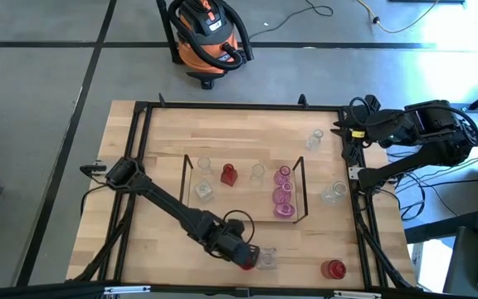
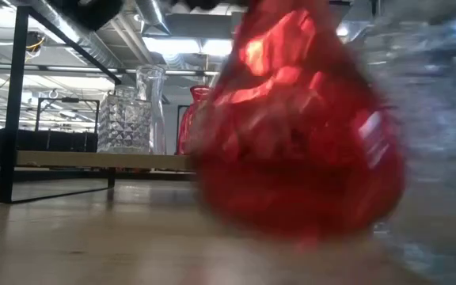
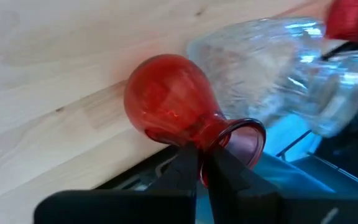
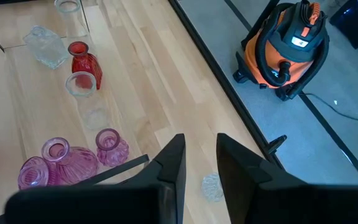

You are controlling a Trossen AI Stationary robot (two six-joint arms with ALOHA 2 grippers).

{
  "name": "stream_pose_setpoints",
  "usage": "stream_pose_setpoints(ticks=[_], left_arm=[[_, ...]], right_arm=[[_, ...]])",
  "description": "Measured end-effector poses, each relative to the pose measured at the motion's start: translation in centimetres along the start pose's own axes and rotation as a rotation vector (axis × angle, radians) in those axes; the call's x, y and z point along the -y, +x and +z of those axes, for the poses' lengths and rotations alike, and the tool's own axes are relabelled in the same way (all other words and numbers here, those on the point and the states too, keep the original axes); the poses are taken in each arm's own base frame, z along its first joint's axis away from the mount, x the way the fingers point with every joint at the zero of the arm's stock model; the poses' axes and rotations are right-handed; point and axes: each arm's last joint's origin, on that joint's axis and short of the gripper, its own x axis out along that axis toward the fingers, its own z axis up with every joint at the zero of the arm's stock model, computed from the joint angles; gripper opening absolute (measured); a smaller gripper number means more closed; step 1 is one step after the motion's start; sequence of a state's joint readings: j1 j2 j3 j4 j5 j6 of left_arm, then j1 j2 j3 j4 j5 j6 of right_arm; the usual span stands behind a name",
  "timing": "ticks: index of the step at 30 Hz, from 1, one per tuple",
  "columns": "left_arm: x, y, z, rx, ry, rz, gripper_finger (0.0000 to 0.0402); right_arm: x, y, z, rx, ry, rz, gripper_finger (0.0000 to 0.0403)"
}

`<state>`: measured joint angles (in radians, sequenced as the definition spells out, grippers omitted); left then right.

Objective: Sort vases onto shelf
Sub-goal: Put the left red flower vase on the shelf aligned with the other red flower vase

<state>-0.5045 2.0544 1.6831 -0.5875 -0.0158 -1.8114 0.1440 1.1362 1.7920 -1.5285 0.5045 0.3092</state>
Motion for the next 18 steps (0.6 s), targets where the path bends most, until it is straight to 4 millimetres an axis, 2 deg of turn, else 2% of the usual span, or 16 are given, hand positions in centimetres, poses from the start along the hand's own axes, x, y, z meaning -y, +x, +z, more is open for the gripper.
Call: stream_pose_setpoints(ticks=[3,8,12,18], left_arm=[[1.5,-1.3,0.8,0.037,0.019,-0.02,0.0007],[3.1,-4.5,2.3,0.117,0.06,0.055,0.0007],[3.0,-6.1,3.2,0.134,0.08,0.163,0.0007],[2.8,-7.5,4.9,0.141,0.11,0.254,0.0007]], right_arm=[[0.0,0.0,0.0,0.0,0.0,0.0,0.0074],[0.0,0.0,0.0,0.0,0.0,0.0,0.0074],[0.0,0.0,0.0,0.0,0.0,0.0,0.0074],[0.0,0.0,-0.1,-0.008,-0.004,0.0,0.0074]])
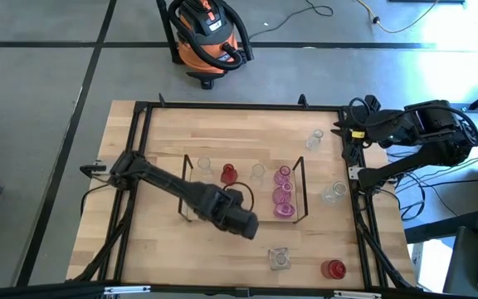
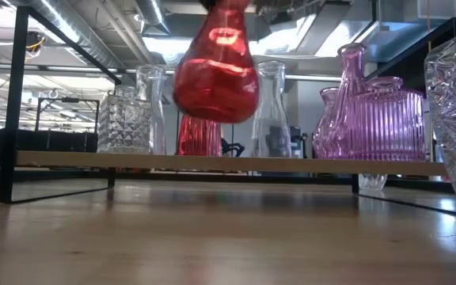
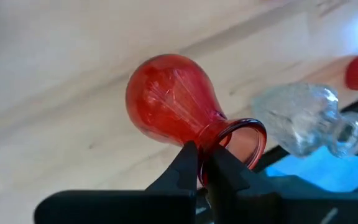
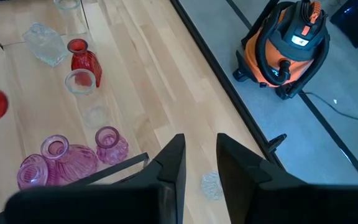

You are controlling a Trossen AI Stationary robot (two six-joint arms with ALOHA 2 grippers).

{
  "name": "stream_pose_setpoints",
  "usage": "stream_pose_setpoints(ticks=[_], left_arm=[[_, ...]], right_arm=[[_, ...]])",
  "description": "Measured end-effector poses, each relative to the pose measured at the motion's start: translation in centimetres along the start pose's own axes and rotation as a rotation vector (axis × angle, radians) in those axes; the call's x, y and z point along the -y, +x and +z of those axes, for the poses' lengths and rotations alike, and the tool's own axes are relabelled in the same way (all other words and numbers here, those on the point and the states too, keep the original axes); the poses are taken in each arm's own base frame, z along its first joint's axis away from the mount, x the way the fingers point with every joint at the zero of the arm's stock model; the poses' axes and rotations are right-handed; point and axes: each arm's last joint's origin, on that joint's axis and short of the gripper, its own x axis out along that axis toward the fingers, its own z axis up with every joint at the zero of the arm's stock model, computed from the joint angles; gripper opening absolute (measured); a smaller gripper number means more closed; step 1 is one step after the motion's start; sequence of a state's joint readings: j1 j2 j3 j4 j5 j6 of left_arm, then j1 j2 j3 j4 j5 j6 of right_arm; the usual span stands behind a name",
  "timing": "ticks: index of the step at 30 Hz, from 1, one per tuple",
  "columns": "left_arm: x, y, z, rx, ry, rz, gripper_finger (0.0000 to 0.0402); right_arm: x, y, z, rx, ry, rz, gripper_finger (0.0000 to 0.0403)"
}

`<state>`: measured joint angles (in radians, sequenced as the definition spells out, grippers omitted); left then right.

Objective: Sort vases onto shelf
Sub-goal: Put the left red flower vase on the shelf aligned with the other red flower vase

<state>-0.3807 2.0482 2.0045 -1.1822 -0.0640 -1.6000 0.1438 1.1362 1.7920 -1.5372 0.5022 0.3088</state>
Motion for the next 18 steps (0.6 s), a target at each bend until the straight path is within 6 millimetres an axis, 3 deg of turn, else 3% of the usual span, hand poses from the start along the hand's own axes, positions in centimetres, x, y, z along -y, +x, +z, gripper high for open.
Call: stream_pose_setpoints(ticks=[6,10,14,18], left_arm=[[-0.4,-0.8,4.1,-0.036,0.075,0.005,0.0006],[-1.3,-2.5,6.8,-0.025,0.101,0.005,0.0006],[-2.7,-4.1,8.6,-0.046,0.107,0.046,0.0006],[-3.3,-4.5,10.1,-0.113,0.14,0.036,0.0006]], right_arm=[[0.0,0.0,-0.1,-0.008,-0.004,0.006,0.0074],[-0.1,0.0,-0.1,-0.016,-0.005,0.022,0.0074],[-0.1,0.0,-0.2,-0.032,-0.007,0.05,0.0074],[-0.1,0.0,-0.2,-0.035,0.013,0.058,0.0074]])
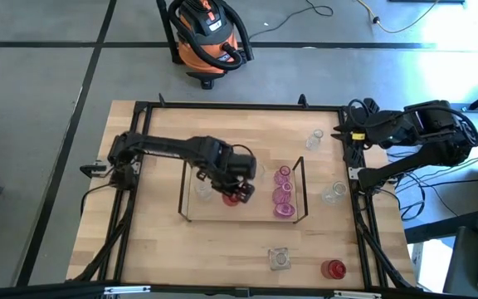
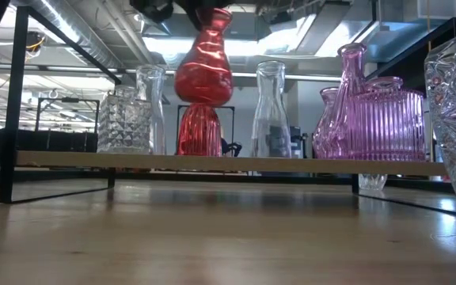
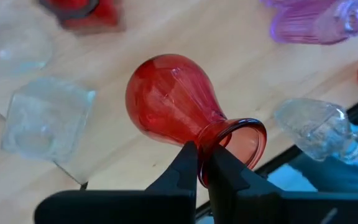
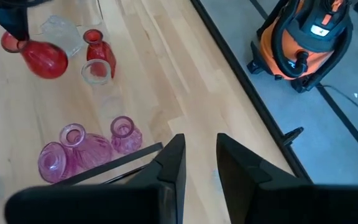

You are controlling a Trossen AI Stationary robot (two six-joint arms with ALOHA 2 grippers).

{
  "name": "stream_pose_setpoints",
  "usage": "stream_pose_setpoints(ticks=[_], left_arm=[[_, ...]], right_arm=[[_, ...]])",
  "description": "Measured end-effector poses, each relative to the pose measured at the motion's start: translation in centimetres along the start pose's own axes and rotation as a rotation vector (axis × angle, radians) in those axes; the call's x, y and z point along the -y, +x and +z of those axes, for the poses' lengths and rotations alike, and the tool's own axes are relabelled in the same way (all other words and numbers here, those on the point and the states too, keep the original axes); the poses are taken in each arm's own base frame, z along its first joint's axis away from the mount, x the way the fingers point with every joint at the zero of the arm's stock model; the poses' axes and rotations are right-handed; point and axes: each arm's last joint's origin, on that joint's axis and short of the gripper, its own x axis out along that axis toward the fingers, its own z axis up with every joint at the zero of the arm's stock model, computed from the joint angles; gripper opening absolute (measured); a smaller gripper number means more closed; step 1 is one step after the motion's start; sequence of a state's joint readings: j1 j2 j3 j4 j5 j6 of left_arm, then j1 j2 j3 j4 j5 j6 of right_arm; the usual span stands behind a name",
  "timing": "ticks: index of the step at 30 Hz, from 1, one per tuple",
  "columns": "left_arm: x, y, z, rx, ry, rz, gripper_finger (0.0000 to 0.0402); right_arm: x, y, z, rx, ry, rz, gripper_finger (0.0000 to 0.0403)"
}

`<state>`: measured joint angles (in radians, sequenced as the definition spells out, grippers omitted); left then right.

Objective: Sort vases onto shelf
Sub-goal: Put the left red flower vase on the shelf aligned with the other red flower vase

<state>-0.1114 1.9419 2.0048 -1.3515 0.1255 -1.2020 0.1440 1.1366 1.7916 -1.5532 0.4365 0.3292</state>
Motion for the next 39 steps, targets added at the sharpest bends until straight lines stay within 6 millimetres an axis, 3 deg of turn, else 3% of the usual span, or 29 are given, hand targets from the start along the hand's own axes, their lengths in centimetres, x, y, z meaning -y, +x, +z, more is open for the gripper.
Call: stream_pose_setpoints(ticks=[7,21,39], left_arm=[[-1.1,0.8,2.1,-0.078,0.023,-0.02,0.0006],[-2.2,4.6,3.3,-0.164,0.064,-0.066,0.0006],[-2.9,5.0,3.3,-0.147,0.045,0.011,0.002]], right_arm=[[0.0,0.0,0.0,0.003,0.006,-0.007,0.0074],[0.0,0.0,0.0,0.003,0.006,-0.01,0.0074],[0.1,0.0,-0.2,-0.011,-0.002,-0.02,0.0074]])
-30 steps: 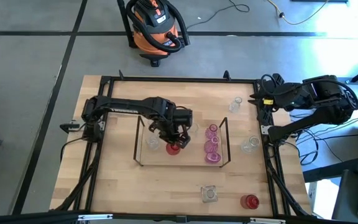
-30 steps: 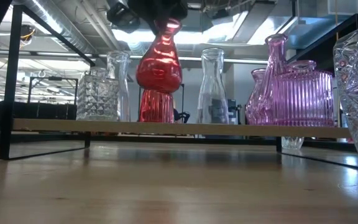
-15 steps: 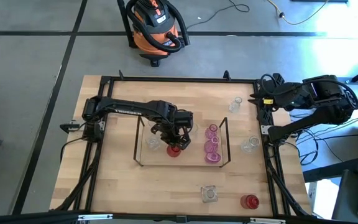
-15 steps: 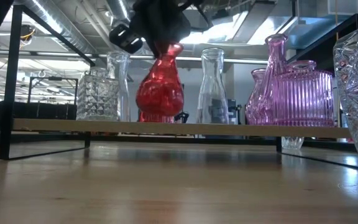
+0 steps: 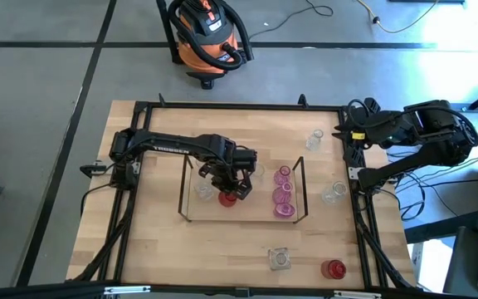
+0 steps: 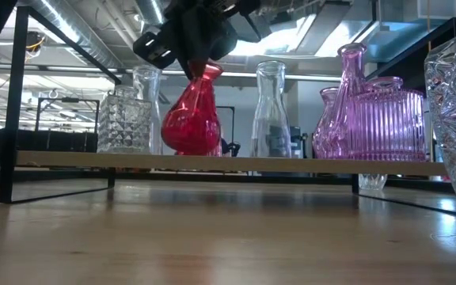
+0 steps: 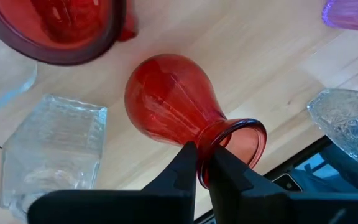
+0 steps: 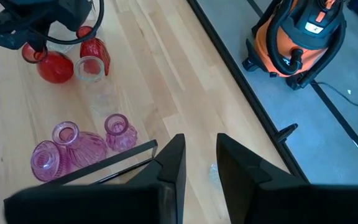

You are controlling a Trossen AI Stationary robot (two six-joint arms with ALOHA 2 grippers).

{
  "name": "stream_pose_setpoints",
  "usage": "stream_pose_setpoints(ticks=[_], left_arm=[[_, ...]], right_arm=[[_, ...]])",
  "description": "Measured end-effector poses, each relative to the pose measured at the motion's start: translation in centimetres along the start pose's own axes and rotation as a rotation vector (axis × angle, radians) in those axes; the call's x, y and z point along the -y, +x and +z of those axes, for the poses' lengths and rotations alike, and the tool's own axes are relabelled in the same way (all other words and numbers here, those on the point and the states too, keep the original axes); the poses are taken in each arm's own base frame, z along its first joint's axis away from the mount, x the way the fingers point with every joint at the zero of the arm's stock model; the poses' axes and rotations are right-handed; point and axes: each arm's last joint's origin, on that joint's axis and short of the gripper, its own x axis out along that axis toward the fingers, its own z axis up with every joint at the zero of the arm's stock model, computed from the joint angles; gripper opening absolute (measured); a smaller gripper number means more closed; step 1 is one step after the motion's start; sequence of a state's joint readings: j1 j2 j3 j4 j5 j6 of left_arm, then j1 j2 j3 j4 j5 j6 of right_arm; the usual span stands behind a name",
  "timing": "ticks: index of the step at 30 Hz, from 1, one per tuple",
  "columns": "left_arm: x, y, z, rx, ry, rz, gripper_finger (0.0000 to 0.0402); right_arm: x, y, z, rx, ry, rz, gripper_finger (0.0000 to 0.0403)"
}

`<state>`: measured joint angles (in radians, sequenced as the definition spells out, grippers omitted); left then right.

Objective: Sort vases onto shelf
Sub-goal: Put the left red flower vase on the shelf aligned with the other red flower vase

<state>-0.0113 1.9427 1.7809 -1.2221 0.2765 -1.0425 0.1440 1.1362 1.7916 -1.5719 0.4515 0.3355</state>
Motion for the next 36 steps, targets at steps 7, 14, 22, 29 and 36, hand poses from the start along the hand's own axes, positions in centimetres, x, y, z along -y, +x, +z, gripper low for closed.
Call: stream_pose_setpoints(ticks=[7,14,22,29,36], left_arm=[[-0.03,0.0,0.05,0.016,-0.001,0.01,0.0028],[-0.04,0.0,0.08,0.026,-0.001,0.015,0.0039],[-0.04,0.0,0.08,0.027,-0.001,0.015,0.004],[-0.04,0.0,0.08,0.027,-0.001,0.015,0.004],[-0.06,0.0,0.11,0.046,-0.02,0.026,0.004]], right_arm=[[0.0,0.0,0.0,0.0,0.0,0.0,0.0074],[0.0,0.0,0.0,0.0,0.0,0.0,0.0074],[0.0,0.0,0.01,0.001,0.0,0.0,0.0074],[0.0,0.0,0.01,0.001,0.0,0.0,0.0074],[0.0,0.0,0.01,0.001,0.0,0.0,0.0074]])
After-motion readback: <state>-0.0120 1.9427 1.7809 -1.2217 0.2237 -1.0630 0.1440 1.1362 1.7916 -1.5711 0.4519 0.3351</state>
